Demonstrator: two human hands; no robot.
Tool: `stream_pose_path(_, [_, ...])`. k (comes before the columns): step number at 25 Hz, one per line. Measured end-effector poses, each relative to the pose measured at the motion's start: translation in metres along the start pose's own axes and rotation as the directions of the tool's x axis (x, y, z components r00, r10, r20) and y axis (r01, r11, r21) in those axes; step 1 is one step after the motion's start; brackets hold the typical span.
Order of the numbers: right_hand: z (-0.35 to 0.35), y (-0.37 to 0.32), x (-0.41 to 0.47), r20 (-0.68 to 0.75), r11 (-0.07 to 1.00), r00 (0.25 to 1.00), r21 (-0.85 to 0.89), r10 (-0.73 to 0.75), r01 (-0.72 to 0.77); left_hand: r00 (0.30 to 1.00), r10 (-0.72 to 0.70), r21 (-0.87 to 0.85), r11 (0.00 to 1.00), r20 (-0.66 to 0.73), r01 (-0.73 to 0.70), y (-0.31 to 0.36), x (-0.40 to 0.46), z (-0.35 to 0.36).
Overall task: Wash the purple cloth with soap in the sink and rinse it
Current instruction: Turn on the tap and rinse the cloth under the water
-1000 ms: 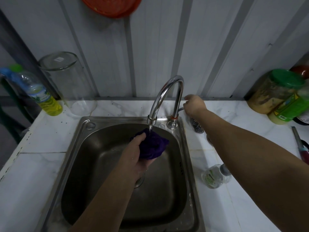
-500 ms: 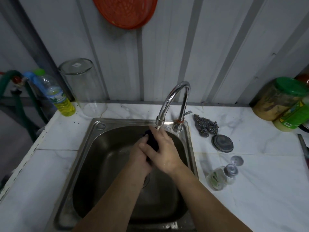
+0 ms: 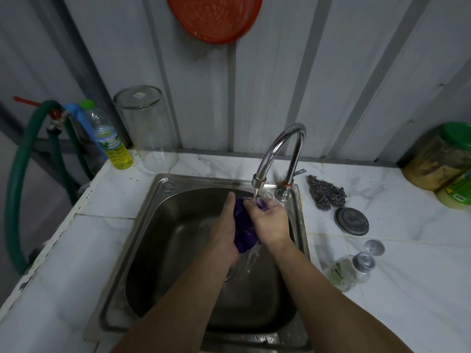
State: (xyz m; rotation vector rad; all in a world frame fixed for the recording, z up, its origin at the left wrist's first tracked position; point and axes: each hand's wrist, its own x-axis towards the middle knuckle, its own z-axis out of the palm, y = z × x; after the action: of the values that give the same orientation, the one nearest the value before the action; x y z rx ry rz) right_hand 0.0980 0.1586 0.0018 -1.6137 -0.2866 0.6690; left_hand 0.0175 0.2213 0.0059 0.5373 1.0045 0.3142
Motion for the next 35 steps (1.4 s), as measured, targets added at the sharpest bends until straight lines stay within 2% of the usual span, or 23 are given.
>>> stream_pose_path(3, [0.000, -0.001, 0.005, -0.010, 0.991, 1.000, -0.130, 0.014, -0.015, 0.999, 0.022, 0.084, 0.996, -0.046, -0.018, 0.000, 0.003, 0.004])
stream_pose_path(6, [-0.003, -0.006, 0.010, -0.078, 0.986, 0.988, -0.096, 0.132, -0.139, 0.996, 0.014, 0.101, 0.995, -0.093, -0.005, -0.001, 0.006, 0.007])
stream_pose_path(8, [-0.011, -0.008, 0.011, -0.031, 0.970, 0.970, 0.044, 0.242, -0.241, 0.997, -0.008, 0.090, 0.996, -0.074, 0.014, 0.000, 0.007, 0.008])
stream_pose_path(9, [-0.016, -0.007, 0.011, 0.063, 0.948, 0.962, 0.159, 0.267, -0.274, 0.999, -0.009, 0.085, 0.996, -0.044, 0.012, 0.002, 0.007, 0.006])
stream_pose_path(11, [-0.028, -0.004, 0.007, 0.260, 0.856, 0.942, 0.416, 0.211, -0.307, 0.999, -0.015, 0.071, 0.997, 0.030, 0.013, 0.010, 0.006, 0.000])
stream_pose_path(13, [-0.035, -0.001, 0.004, 0.329, 0.819, 0.937, 0.501, 0.119, -0.280, 0.996, -0.046, 0.090, 0.995, 0.081, 0.038, 0.017, 0.003, -0.007])
stream_pose_path(15, [-0.031, 0.002, 0.002, 0.246, 0.886, 0.963, 0.417, 0.107, -0.205, 0.992, -0.078, 0.148, 0.987, 0.099, 0.062, 0.016, -0.001, -0.007])
stream_pose_path(18, [-0.016, 0.002, -0.006, 0.060, 0.971, 0.997, 0.234, 0.045, -0.058, 0.998, -0.021, 0.133, 0.991, 0.051, 0.014, 0.007, -0.005, 0.000])
stream_pose_path(20, [-0.007, 0.002, -0.014, 0.076, 0.992, 0.993, 0.102, -0.088, 0.080, 1.000, -0.026, 0.061, 0.998, 0.010, 0.026, 0.002, -0.010, 0.008])
stream_pose_path(22, [-0.003, 0.002, -0.018, 0.086, 0.991, 0.988, 0.034, -0.128, 0.126, 0.999, -0.036, 0.017, 0.999, -0.017, 0.036, 0.001, -0.013, 0.015])
stream_pose_path(24, [-0.001, -0.001, -0.015, 0.034, 0.992, 0.993, 0.062, -0.113, 0.111, 1.000, 0.021, 0.148, 0.989, -0.023, -0.018, 0.000, -0.012, 0.018])
stream_pose_path(25, [0.000, -0.003, -0.013, -0.013, 0.990, 0.995, 0.096, -0.100, 0.101, 0.996, 0.082, 0.302, 0.951, -0.041, -0.066, -0.001, -0.012, 0.018])
stream_pose_path(27, [0.003, -0.011, -0.007, -0.088, 0.980, 0.994, 0.181, -0.063, 0.078, 0.964, 0.253, 0.616, 0.773, -0.082, -0.151, -0.003, -0.011, 0.016])
stream_pose_path(28, [0.004, -0.015, -0.004, -0.099, 0.976, 0.994, 0.209, -0.040, 0.060, 0.937, 0.343, 0.703, 0.683, -0.067, -0.200, -0.004, -0.011, 0.015])
stream_pose_path(30, [0.005, -0.018, 0.002, -0.086, 0.987, 0.996, 0.158, -0.003, 0.016, 0.902, 0.430, 0.772, 0.564, 0.028, -0.293, -0.006, -0.008, 0.014])
stream_pose_path(32, [0.004, -0.019, 0.006, -0.087, 1.000, 0.996, 0.009, 0.031, -0.030, 0.882, 0.457, 0.797, 0.489, 0.113, -0.355, -0.009, -0.008, 0.011])
stream_pose_path(33, [0.004, -0.020, 0.008, -0.084, 0.997, 0.994, -0.041, 0.062, -0.066, 0.879, 0.458, 0.800, 0.472, 0.136, -0.370, -0.011, -0.008, 0.009])
stream_pose_path(35, [0.004, -0.024, 0.014, -0.049, 0.983, 0.984, -0.047, 0.173, -0.175, 0.878, 0.451, 0.754, 0.517, 0.163, -0.405, -0.015, -0.007, 0.005])
